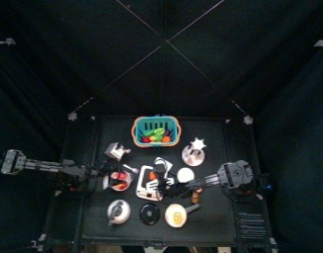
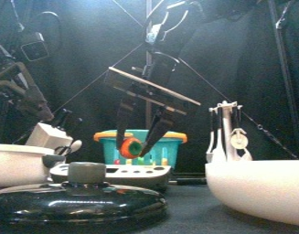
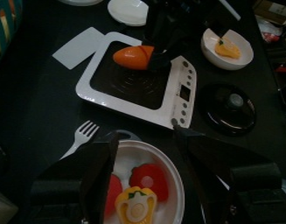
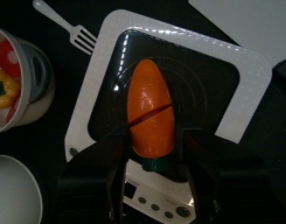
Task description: Place carrot onto stove
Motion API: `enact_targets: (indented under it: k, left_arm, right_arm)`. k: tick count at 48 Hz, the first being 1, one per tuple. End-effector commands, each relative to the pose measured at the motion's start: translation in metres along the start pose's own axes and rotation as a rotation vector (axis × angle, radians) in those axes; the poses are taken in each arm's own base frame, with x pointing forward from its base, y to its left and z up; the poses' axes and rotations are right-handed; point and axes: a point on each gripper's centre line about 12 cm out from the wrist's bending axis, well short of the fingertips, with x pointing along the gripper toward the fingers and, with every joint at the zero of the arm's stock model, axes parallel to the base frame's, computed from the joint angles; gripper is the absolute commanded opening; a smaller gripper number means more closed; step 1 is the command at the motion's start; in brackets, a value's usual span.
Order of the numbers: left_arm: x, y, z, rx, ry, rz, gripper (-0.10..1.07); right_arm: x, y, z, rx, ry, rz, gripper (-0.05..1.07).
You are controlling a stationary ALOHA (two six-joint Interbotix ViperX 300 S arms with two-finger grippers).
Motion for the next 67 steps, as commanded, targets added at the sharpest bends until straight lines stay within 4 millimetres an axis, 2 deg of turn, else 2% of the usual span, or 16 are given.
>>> enact_targets:
  k: [1,8,20,28,50,67]
  left_arm:
    - [0.0,-0.002,0.011,-0.004,-0.026,-0.004,0.89]
    - [0.0,-0.001,0.01,-0.003,-0.025,-0.002,0.89]
    - [-0.001,0.0,0.008,-0.001,-0.009,0.005,0.89]
    - [-0.001,0.0,0.007,-0.001,-0.002,0.008,0.89]
    - [-0.001,0.0,0.006,0.002,0.001,0.009,0.89]
    - [-0.001,0.002,0.006,-0.004,-0.001,0.015,0.89]
  right_arm:
    - [-0.014,0.011,0.012,0.03,-0.022,0.008,0.57]
    - [-0.014,0.008,0.013,0.034,-0.035,-0.025,0.61]
    - [-0.011,0.007,0.013,0.036,-0.034,-0.034,0.79]
    - [-0.011,0.008,0.014,0.032,-0.034,-0.031,0.85]
    - [-0.015,0.011,0.019,0.029,-0.049,-0.012,0.85]
    - [-0.037,0.016,0.035,-0.01,-0.112,0.042,0.84]
